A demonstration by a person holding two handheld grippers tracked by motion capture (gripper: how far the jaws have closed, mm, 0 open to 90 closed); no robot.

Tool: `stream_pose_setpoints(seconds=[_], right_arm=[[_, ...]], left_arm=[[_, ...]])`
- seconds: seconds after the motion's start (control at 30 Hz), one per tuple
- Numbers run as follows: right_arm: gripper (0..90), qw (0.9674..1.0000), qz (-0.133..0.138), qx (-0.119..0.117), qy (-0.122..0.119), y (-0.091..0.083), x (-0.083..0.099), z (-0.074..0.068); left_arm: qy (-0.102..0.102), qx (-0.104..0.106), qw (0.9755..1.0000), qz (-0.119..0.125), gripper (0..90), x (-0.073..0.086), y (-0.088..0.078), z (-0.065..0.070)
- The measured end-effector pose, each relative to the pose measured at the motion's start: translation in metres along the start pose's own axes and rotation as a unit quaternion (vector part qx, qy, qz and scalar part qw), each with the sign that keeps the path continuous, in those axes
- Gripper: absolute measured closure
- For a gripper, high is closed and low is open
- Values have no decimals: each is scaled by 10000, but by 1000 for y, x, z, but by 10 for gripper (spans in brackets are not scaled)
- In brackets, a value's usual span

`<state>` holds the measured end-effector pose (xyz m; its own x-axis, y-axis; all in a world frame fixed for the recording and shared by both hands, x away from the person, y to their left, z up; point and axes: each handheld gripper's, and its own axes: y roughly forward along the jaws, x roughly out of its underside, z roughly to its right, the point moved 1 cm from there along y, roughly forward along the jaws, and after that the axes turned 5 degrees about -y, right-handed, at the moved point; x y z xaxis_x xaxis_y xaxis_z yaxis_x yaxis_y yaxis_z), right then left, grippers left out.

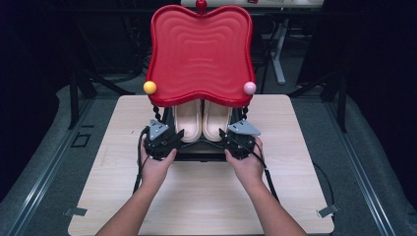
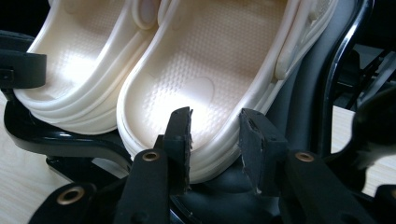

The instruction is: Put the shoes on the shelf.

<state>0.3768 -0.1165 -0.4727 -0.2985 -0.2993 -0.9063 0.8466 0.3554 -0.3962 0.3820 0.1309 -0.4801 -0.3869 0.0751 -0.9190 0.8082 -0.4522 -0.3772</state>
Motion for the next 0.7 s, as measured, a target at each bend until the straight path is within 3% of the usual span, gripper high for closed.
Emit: stream_pose_setpoints(seconds=[0.27, 0.7], right_arm=[[653, 9999, -47, 41, -93, -2, 0, 0], [653, 10000, -19, 64, 53, -2, 0, -1]], left_arm=[[37, -18, 10000, 22, 602, 1, -1, 1], [50, -6, 10000, 33, 599, 1, -1, 0]])
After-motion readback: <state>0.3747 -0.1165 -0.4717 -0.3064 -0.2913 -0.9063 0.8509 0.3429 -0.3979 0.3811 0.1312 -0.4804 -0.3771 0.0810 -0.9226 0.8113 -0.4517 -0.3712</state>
